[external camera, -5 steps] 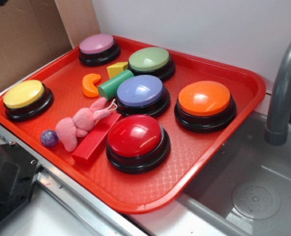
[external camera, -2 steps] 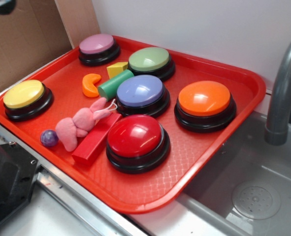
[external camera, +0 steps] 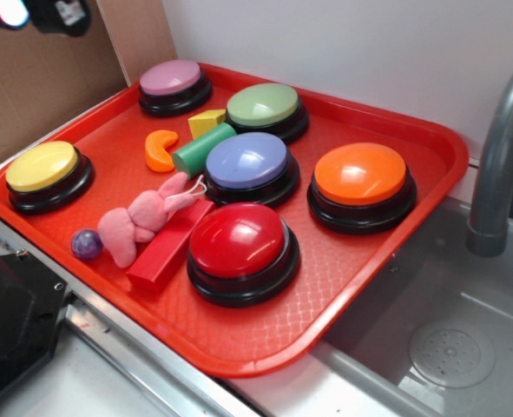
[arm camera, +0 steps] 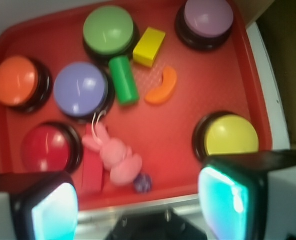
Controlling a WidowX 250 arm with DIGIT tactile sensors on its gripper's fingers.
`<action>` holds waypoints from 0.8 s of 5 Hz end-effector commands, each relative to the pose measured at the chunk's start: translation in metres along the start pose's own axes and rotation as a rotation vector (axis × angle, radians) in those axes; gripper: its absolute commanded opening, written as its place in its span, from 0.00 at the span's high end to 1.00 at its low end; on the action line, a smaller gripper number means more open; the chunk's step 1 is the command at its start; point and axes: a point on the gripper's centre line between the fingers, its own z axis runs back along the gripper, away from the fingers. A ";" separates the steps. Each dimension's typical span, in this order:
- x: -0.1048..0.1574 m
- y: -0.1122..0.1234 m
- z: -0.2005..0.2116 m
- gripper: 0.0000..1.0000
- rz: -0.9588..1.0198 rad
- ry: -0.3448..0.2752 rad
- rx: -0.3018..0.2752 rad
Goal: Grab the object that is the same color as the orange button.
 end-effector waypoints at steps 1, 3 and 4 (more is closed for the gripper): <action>0.037 0.028 -0.047 0.00 0.123 -0.039 0.060; 0.053 0.039 -0.091 0.00 0.228 -0.042 0.099; 0.057 0.046 -0.109 0.00 0.269 -0.032 0.100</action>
